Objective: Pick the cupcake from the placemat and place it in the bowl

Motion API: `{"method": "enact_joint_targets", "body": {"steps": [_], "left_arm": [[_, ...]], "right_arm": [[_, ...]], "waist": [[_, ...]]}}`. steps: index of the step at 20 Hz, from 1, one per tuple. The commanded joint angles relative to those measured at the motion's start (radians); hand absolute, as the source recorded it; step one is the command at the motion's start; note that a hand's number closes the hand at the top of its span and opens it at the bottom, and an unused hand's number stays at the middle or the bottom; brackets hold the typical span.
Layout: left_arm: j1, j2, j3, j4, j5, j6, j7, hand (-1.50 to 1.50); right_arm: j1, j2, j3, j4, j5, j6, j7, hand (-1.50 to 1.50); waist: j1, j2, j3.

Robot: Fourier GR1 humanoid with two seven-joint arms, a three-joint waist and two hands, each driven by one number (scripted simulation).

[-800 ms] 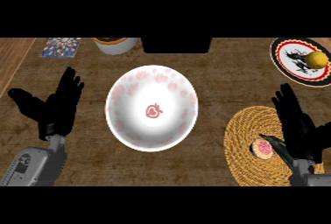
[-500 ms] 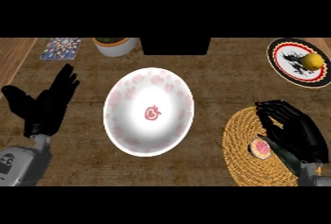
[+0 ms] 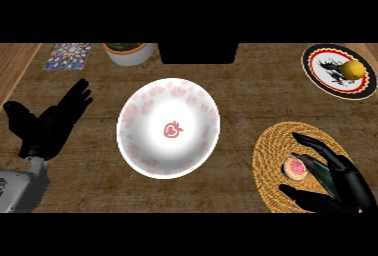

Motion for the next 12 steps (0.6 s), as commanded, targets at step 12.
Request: {"method": "enact_joint_targets", "body": {"steps": [12], "left_arm": [[0.029, 0.014, 0.043, 0.014, -0.02, -0.059, -0.016, 0.0]], "right_arm": [[0.143, -0.302, -0.01, -0.523, 0.322, 0.098, 0.582, -1.5]], "waist": [[0.003, -0.001, -0.004]]}}
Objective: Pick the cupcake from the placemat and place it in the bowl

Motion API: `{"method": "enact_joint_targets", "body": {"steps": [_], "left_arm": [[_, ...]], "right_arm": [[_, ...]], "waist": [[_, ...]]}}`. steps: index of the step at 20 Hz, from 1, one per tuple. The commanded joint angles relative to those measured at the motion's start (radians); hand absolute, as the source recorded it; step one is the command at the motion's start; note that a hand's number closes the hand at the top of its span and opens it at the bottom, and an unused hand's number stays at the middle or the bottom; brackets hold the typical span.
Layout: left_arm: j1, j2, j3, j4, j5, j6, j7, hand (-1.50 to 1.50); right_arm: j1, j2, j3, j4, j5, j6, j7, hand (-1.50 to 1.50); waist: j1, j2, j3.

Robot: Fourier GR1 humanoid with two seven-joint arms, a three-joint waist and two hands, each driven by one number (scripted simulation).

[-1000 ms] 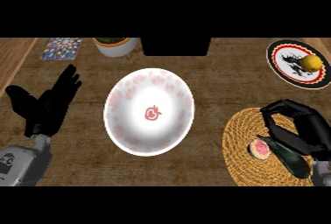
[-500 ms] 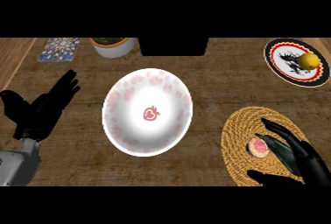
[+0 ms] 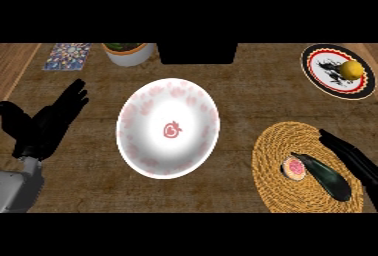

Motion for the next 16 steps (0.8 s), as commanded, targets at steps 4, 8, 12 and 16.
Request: {"method": "enact_joint_targets", "body": {"steps": [4, 8, 12, 16], "left_arm": [[-0.033, -0.044, -0.031, 0.0, -0.047, 0.032, 0.022, 0.0], [-0.029, -0.036, -0.004, 0.017, -0.031, -0.017, 0.012, 0.0], [-0.032, -0.012, 0.033, 0.032, -0.028, -0.065, 0.004, 0.0], [-0.02, -0.022, 0.059, -0.009, -0.026, -0.052, 0.041, 0.0]], "right_arm": [[-0.065, -0.132, 0.062, -0.234, 0.068, 0.227, 0.427, -1.5], [-0.257, -0.081, 0.162, -0.247, 0.06, 0.354, 0.672, -1.5], [-0.36, -0.067, 0.164, -0.17, 0.032, 0.463, 0.765, -1.5], [-0.402, -0.002, 0.257, -0.198, 0.062, 0.54, 0.937, -1.5]], "waist": [[0.002, 0.003, 0.0], [0.023, 0.005, 0.001], [0.023, 0.006, 0.002], [0.019, 0.003, 0.002]]}}
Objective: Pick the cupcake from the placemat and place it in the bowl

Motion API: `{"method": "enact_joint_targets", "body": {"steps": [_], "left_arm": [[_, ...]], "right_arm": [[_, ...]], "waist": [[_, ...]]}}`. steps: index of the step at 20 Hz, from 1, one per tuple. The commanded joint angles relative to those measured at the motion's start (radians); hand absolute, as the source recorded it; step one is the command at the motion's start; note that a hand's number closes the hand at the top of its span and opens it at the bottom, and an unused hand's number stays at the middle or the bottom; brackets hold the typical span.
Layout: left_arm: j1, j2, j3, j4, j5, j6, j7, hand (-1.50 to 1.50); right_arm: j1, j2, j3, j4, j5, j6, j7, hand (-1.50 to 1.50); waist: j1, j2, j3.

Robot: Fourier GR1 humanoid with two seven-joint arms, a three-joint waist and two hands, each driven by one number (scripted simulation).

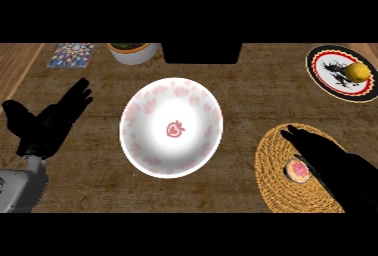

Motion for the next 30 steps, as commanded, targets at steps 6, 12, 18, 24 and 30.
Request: {"method": "enact_joint_targets", "body": {"steps": [6, 12, 18, 24, 30], "left_arm": [[0.009, -0.049, 0.031, -0.031, -0.045, -0.027, 0.031, 0.0], [-0.012, -0.049, 0.084, 0.017, -0.059, -0.052, 0.03, 0.0], [-0.004, -0.09, 0.112, -0.013, -0.092, -0.07, 0.051, 0.0], [0.013, -0.097, 0.143, -0.003, -0.119, -0.12, 0.027, 0.0], [-0.013, -0.125, 0.162, -0.038, -0.113, -0.135, 0.096, 0.0]], "right_arm": [[-0.092, 0.103, 0.011, 0.075, 0.004, 0.173, 0.146, -1.5], [-0.097, 0.139, 0.064, 0.202, 0.157, 0.151, 0.07, -1.5], [-0.083, 0.152, -0.041, 0.16, 0.129, 0.264, 0.064, -1.5], [-0.114, 0.232, -0.018, 0.237, 0.236, 0.246, 0.043, -1.5], [-0.007, 0.219, -0.072, 0.236, 0.283, 0.235, -0.055, -1.5]], "waist": [[-0.007, -0.001, 0.002], [-0.006, 0.0, 0.002], [-0.009, -0.001, 0.002], [-0.007, 0.0, 0.002], [-0.012, -0.001, 0.002]]}}
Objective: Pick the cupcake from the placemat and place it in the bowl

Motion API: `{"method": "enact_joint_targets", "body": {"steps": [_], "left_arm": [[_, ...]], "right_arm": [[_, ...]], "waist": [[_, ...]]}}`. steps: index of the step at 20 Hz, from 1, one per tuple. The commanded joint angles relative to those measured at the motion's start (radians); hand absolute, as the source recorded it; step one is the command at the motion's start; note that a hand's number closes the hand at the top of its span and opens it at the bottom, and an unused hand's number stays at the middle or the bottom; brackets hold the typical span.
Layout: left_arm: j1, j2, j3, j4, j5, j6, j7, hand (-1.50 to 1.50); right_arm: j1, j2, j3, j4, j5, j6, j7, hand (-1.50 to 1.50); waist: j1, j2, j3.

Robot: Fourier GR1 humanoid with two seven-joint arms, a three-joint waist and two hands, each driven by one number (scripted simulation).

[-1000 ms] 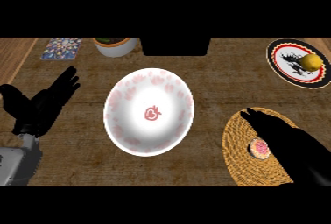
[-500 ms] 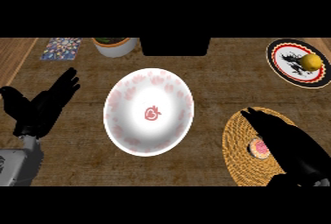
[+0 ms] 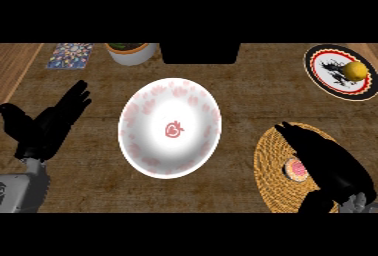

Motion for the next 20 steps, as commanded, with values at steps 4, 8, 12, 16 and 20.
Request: {"method": "enact_joint_targets", "body": {"steps": [4, 8, 12, 16, 20], "left_arm": [[0.033, -0.032, 0.007, -0.114, -0.005, -0.008, 0.082, 0.0], [-0.004, -0.039, 0.035, -0.025, -0.053, -0.022, 0.027, 0.0], [0.019, -0.079, 0.013, -0.101, -0.062, 0.001, 0.08, 0.0], [-0.024, -0.082, 0.036, 0.0, -0.09, -0.029, 0.038, 0.0], [-0.046, -0.044, 0.092, 0.016, -0.055, -0.069, 0.037, 0.0]], "right_arm": [[-0.01, 0.079, 0.028, 0.149, 0.109, -0.046, -0.053, -1.5], [0.003, 0.065, -0.006, 0.193, 0.142, -0.044, -0.132, -1.5], [-0.026, 0.064, -0.038, 0.282, 0.162, -0.053, -0.184, -1.5], [0.016, 0.089, -0.042, 0.268, 0.21, -0.071, -0.203, -1.5], [-0.005, 0.067, -0.074, 0.407, 0.239, -0.132, -0.296, -1.5]], "waist": [[0.004, 0.0, 0.0], [0.0, 0.0, 0.0], [0.003, 0.0, 0.0], [-0.002, 0.0, 0.0], [0.0, 0.001, 0.0]]}}
